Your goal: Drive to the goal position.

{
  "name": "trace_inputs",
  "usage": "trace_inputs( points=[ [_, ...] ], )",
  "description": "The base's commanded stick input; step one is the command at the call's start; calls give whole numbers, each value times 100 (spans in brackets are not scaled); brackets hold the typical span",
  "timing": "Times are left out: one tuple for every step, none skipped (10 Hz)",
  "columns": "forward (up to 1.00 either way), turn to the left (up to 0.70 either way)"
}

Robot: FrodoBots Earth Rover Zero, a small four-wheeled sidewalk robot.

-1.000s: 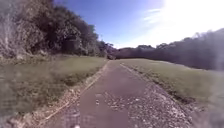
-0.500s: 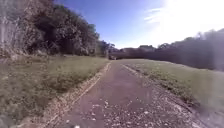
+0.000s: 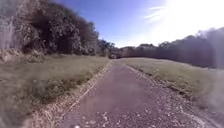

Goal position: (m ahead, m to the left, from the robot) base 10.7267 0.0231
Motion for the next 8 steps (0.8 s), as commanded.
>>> trace_inputs(
  points=[
    [70,0],
    [70,0],
    [70,0],
    [70,0],
    [70,-15],
    [70,-31],
    [70,-33],
    [70,-34]
  ],
)
